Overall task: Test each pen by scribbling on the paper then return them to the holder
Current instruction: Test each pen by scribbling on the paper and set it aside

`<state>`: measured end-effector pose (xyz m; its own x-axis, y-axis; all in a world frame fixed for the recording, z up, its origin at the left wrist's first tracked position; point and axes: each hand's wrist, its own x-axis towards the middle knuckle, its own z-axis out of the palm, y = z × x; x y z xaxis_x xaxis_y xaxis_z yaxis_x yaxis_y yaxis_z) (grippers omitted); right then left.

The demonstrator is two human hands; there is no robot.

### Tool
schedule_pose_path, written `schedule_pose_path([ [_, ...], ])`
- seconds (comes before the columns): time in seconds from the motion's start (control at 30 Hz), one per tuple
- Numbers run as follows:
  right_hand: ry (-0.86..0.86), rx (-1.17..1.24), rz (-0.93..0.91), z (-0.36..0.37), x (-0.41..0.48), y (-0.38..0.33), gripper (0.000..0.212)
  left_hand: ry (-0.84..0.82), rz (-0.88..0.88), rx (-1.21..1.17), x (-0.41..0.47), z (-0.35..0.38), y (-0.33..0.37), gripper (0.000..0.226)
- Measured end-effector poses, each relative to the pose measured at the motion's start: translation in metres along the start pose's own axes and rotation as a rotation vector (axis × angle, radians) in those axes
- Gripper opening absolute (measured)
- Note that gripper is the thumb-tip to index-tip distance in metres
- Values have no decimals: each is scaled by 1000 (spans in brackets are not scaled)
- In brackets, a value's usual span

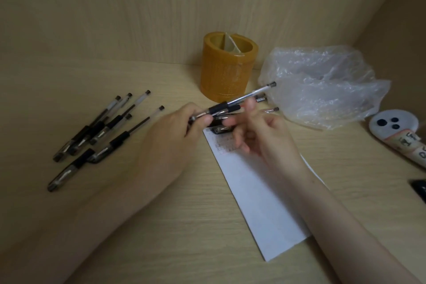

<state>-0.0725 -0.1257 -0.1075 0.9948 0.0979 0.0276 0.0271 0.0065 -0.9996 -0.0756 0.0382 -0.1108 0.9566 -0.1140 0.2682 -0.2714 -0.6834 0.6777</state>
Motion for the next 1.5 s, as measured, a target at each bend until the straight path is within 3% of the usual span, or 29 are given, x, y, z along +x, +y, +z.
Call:
schedule_pose_path([
  [0.13,120,0,-53,-3,-4,-3,56,121,80,132,13,1,-11,19],
  [0.37,155,11,-90,-3,-1,-4,52,209,241,299,20,16,-21,24],
  [0.57,159,-12,-77,-3,-1,-2,49,188,145,295,22,18,-29,43],
  [0.73,171,-8,-78,-5,-1,-2,48,260,186,427,19,-8,-27,21],
  [0.9,188,-22,-87,-7,1,-1,47,154,-39,586,11,-27,-37,25],
  [1.03,189,-39,-79,-8,1,0,46,89,-57,674,13,-28,-40,21],
  [1.2,188,-52,-77,-8,2,2,46,57,-86,695,16,-26,-46,16],
  [1.3,174,-59,-82,-8,2,4,46,110,-17,659,15,-25,-43,11],
  [1.5,67,-72,-65,-7,0,5,38,198,218,257,1,-22,-10,7],
])
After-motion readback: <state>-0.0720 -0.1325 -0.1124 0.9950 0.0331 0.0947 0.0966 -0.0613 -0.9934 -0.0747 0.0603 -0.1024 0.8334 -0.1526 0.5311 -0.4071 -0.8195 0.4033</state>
